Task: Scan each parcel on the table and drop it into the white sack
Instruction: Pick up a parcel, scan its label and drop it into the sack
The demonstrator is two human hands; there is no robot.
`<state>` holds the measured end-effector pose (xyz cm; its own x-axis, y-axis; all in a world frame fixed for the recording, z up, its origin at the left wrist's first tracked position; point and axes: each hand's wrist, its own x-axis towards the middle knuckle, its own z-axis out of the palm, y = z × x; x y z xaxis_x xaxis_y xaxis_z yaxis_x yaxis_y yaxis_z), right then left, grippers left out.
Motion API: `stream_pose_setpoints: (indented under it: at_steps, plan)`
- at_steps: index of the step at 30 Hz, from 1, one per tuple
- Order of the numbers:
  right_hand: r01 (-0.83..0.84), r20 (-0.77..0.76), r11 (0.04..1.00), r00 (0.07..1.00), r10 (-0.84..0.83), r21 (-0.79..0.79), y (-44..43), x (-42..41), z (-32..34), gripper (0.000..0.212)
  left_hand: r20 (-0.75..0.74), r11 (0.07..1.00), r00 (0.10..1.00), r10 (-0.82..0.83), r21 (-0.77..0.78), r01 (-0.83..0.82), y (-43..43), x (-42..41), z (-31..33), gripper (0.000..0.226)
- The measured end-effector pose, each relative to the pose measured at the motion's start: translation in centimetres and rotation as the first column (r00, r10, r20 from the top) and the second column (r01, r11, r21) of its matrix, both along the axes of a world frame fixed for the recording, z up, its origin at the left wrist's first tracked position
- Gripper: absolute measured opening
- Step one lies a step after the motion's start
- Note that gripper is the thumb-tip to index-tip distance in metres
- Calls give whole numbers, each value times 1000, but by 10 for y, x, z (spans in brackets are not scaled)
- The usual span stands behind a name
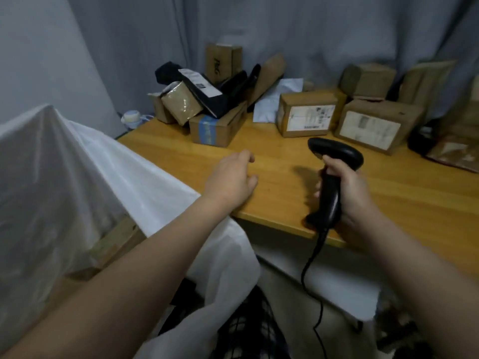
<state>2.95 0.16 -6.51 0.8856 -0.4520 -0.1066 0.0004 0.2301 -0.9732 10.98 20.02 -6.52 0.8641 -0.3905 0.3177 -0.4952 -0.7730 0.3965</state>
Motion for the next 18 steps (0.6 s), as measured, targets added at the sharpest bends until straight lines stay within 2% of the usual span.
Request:
stream_pose_setpoints:
  at_steps: [3, 7, 11, 13, 16, 18]
  plan:
    - [78, -15, 971, 997, -77, 224, -53, 4, -3, 27, 5, 995, 996, -86, 57, 86, -48, 32, 0, 40]
    - [77, 43, 911, 994, -103, 405, -96, 17, -17, 33, 87, 979, 989, -120, 177, 103, -107, 91, 1, 51]
    - [19, 119, 872, 989, -88, 489, -112, 35, -29, 35, 274, 918, 949, -157, 394, 38, -164, 159, 13, 59]
    - [11, 146, 864, 984, -98, 503, -115, 40, -33, 34, 319, 879, 931, -178, 477, 5, -189, 187, 21, 66]
    - [19, 148, 860, 983, -110, 510, -117, 41, -37, 33, 247, 844, 961, -121, 536, -31, -213, 219, 26, 78]
    - [13, 148, 857, 984, -104, 515, -118, 41, -36, 32, 150, 876, 986, -74, 482, -8, -218, 229, 28, 75]
